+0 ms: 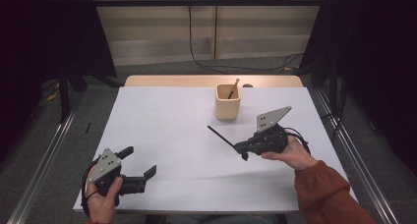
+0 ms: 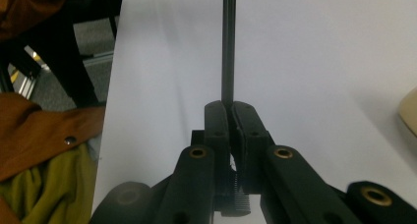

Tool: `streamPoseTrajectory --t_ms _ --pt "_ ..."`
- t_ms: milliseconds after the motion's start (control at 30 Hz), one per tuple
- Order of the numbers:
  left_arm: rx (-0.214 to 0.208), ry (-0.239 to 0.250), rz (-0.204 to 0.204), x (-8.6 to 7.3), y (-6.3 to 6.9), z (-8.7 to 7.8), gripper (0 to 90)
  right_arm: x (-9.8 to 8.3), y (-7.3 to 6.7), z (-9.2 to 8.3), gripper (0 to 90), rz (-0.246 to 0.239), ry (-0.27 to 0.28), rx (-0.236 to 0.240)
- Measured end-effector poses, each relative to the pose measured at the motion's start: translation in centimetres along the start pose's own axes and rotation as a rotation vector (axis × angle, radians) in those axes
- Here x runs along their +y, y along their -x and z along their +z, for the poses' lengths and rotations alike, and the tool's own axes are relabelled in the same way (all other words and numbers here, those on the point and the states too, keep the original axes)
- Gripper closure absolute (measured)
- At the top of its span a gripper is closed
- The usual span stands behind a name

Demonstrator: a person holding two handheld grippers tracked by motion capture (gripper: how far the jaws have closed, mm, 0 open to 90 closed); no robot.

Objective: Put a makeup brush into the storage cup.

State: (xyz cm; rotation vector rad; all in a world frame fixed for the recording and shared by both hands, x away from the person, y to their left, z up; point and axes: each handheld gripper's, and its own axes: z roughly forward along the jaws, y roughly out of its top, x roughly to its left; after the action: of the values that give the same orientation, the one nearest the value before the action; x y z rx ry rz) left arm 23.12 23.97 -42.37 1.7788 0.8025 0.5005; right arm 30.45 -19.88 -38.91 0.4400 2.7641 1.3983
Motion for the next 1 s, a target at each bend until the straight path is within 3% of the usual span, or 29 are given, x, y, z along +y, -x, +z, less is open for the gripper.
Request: streamPoseTrajectory --t_ms 400,1000 --pt "-0.009 -0.005 0.008 0.2 0.1 0.2 1.7 1.2 0.0 0.3 85.9 -0.050 -0.180 0.011" --pt "-0.041 -0.017 0.022 1.4 -0.3 0.3 1.7 2.3 -0.5 2.7 85.9 -0.124 -0.456 0.047"
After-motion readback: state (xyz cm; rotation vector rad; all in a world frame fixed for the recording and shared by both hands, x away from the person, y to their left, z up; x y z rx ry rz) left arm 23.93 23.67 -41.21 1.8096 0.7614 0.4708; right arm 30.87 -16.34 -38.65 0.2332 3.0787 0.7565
